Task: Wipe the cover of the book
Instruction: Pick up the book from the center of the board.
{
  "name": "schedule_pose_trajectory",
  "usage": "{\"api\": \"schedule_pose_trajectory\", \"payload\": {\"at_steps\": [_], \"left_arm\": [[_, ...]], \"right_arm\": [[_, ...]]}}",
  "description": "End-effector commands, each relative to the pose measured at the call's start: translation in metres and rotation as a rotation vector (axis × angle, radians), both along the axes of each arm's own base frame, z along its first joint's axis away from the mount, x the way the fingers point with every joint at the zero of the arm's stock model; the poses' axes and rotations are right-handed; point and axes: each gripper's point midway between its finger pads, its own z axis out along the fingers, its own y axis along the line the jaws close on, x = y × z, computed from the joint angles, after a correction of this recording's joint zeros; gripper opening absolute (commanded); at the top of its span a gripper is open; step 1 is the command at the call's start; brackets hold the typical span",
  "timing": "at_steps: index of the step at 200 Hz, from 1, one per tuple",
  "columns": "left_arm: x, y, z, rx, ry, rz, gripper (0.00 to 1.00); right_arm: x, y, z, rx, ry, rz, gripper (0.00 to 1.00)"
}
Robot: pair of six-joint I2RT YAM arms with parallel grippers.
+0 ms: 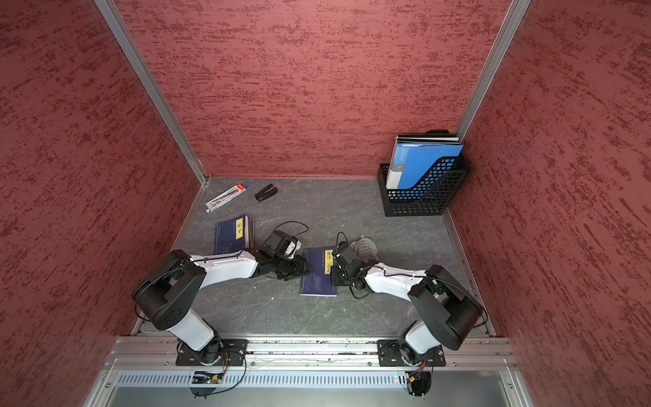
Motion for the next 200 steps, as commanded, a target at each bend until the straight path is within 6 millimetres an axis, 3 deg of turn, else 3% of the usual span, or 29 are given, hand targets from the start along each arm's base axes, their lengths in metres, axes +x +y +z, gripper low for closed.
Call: {"api": "schedule_pose_trajectory", "payload": {"at_steps": [1,50,84,101,117,153,179,200], "left_arm": [[0.005,-0.027,0.03,-0.151,-0.062,-0.065,0.45],[0.007,-0.035,0.042,-0.236,-0.058,-0.077,0.39],[0.01,-0.031,0.046,-0.24,-0.06,-0.061,0.18],[0.011,-0.023,0.047,-0.222,-0.064,-0.045,0.08],[0.015,-0.014,0.052,-0.204,-0.08,-0.027,0.0],[0.027,0.018,0.082,-0.179,-0.125,0.012,0.0],[0.039,0.055,0.116,-0.163,-0.18,0.076,0.0],[0.049,0.092,0.144,-0.185,-0.21,0.155,0.0]], "right_arm": [[-0.018,-0.015,-0.03,-0.081,0.079,0.005,0.23],[-0.016,-0.013,-0.032,-0.077,0.076,0.005,0.23],[-0.013,-0.013,-0.03,-0.081,0.061,-0.002,0.24],[-0.007,-0.014,-0.021,-0.088,0.031,-0.008,0.29],[0.003,-0.012,-0.007,-0.091,-0.016,-0.009,0.34],[0.038,0.0,0.047,-0.101,-0.16,0.005,0.49],[0.069,0.016,0.094,-0.08,-0.275,0.016,0.56],[0.084,0.025,0.113,-0.064,-0.324,0.034,0.59]]}}
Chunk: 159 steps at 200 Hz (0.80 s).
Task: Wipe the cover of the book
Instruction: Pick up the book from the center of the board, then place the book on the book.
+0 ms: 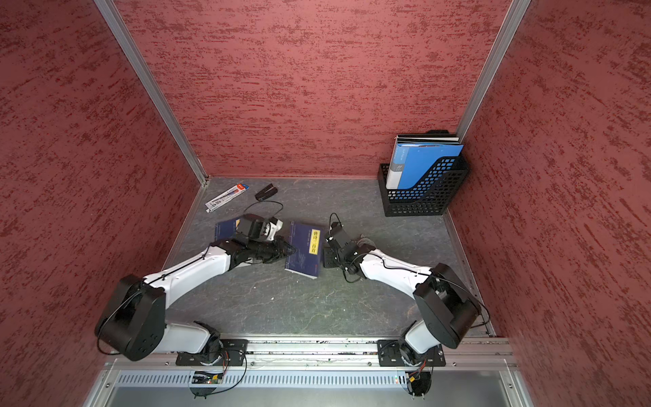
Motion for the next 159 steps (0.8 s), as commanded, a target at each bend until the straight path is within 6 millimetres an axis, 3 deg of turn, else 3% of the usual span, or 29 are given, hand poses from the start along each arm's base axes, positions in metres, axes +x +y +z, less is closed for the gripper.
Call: {"api": "schedule_pose_trajectory", "payload": {"at_steps": [1,28,54,110,159], "left_arm": [[0.003,0.032,0.035,-0.018,-0.044,0.029,0.0],[0.013,0.081,0.072,-0.084,-0.085,0.139,0.0],[0.021,0.129,0.089,-0.078,-0.101,0.261,0.0],[0.028,0.216,0.072,-0.041,-0.043,0.505,0.0],[0.022,0.243,0.054,-0.025,0.059,0.551,0.0]], "right_arm": [[0.016,-0.001,0.023,-0.04,-0.079,0.015,0.59],[0.021,0.003,0.018,-0.051,-0.078,0.034,0.62],[0.018,0.003,0.01,-0.041,-0.066,0.049,0.64],[0.019,0.0,0.019,-0.032,-0.108,0.097,0.7],[0.025,0.002,0.017,-0.021,-0.111,0.123,0.71]]}}
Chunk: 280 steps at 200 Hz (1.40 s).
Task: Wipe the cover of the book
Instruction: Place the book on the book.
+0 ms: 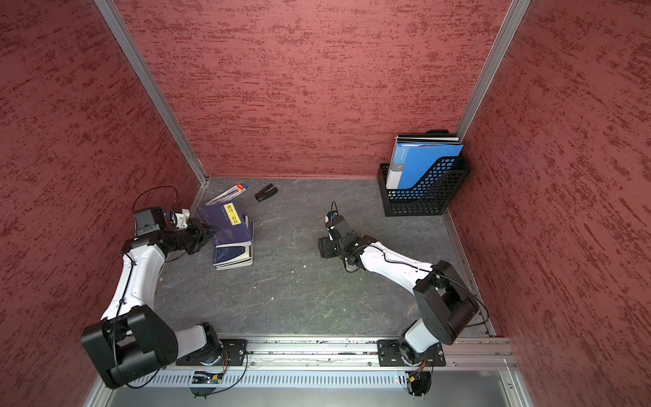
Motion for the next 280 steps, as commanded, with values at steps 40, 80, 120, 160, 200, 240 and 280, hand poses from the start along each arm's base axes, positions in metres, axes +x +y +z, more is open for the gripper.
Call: {"api": "schedule_pose_trajectory", "payload": {"at_steps": [40,80,120,160,200,240,280], "left_arm": [[0.006,0.015,-0.027,0.031,0.119,-0.073,0.0],[0.014,0.02,-0.041,0.044,0.155,-0.125,0.0],[0.021,0.026,-0.058,0.065,0.213,-0.167,0.0],[0.016,0.03,-0.078,0.175,0.31,-0.214,0.0],[0.019,0.018,-0.087,0.25,0.354,-0.301,0.0],[0.02,0.022,-0.098,0.315,0.426,-0.328,0.0],[0.019,0.027,-0.105,0.334,0.459,-0.315,0.0]], "right_arm": [[0.008,0.014,0.01,0.05,-0.041,0.059,0.72],[0.009,0.01,0.009,0.041,-0.05,0.062,0.74],[0.008,0.008,0.006,0.039,-0.046,0.064,0.74],[0.007,0.006,0.002,0.035,-0.042,0.063,0.74],[0.009,0.007,0.0,0.036,-0.04,0.068,0.75],[0.009,0.005,-0.002,0.035,-0.039,0.068,0.75],[0.007,0.004,-0.005,0.037,-0.032,0.068,0.75]]}}
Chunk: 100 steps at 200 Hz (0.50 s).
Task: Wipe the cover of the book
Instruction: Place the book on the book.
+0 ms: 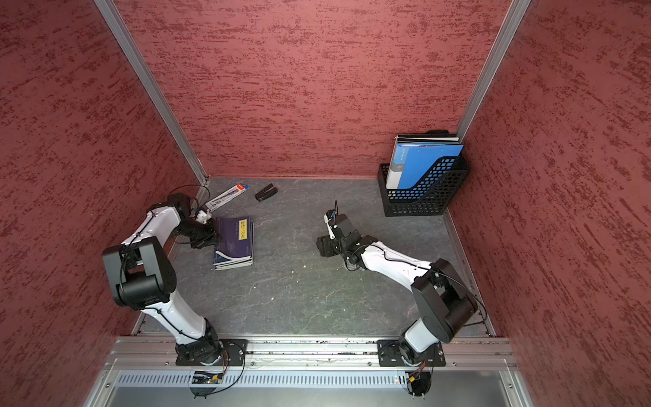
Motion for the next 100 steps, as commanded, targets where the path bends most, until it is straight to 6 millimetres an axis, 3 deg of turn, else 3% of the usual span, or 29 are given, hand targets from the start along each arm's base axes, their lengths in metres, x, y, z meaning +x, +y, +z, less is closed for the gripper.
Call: {"api": "schedule_pose_trajectory", "payload": {"at_steps": [1,100], "left_arm": [[-0.0055,0.0064,-0.0059,0.047,0.041,-0.012,0.0],[-0.0004,0.016,-0.0134,0.082,0.068,0.007,0.13]], "right_arm": [[0.0011,0.0002,-0.0023,0.008,-0.005,0.01,0.75],[-0.0012,-0.0006,-0.0093,0.015,0.003,0.014,0.75]]}}
